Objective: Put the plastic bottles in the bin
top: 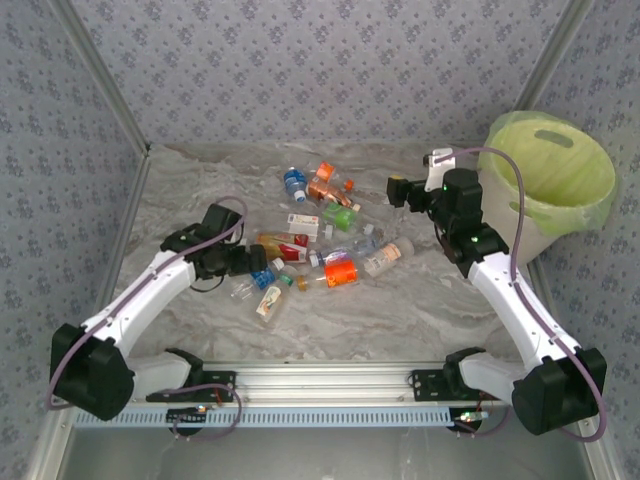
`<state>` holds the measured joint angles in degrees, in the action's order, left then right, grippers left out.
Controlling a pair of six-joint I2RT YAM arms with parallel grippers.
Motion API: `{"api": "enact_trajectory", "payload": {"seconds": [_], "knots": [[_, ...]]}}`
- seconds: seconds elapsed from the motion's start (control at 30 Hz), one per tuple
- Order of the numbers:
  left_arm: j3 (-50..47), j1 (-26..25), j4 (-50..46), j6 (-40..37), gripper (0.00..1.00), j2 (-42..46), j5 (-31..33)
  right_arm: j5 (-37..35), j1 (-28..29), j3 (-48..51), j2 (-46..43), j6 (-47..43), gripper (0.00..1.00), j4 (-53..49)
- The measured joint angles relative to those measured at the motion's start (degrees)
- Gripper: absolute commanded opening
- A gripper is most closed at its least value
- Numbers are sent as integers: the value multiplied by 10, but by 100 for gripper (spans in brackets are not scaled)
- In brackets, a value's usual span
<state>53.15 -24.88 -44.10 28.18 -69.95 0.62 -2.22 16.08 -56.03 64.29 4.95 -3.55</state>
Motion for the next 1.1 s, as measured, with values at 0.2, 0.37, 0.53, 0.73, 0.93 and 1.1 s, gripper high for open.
{"api": "enact_trajectory", "payload": {"seconds": [0.2, 0.37, 0.53, 0.73, 0.93, 1.1], "knots": [[12, -8, -30, -97, 99, -103, 20, -8, 0, 0, 1, 0, 100, 2], [18, -17, -34, -133, 92, -141, 29, -15, 0, 0, 7, 0, 100, 4], [19, -18, -34, -133, 88, -142, 28, -22, 0, 0, 8, 0, 100, 4], [18, -24, -26, -99, 90, -142, 31, -25, 0, -5, 26, 0, 100, 3], [-3, -27, -8, -53, 93, -124, 37, -25, 1, -9, 34, 2, 100, 1], [-32, -30, 16, -25, 98, -95, -4, -25, 1, -12, 39, 6, 100, 1]]}}
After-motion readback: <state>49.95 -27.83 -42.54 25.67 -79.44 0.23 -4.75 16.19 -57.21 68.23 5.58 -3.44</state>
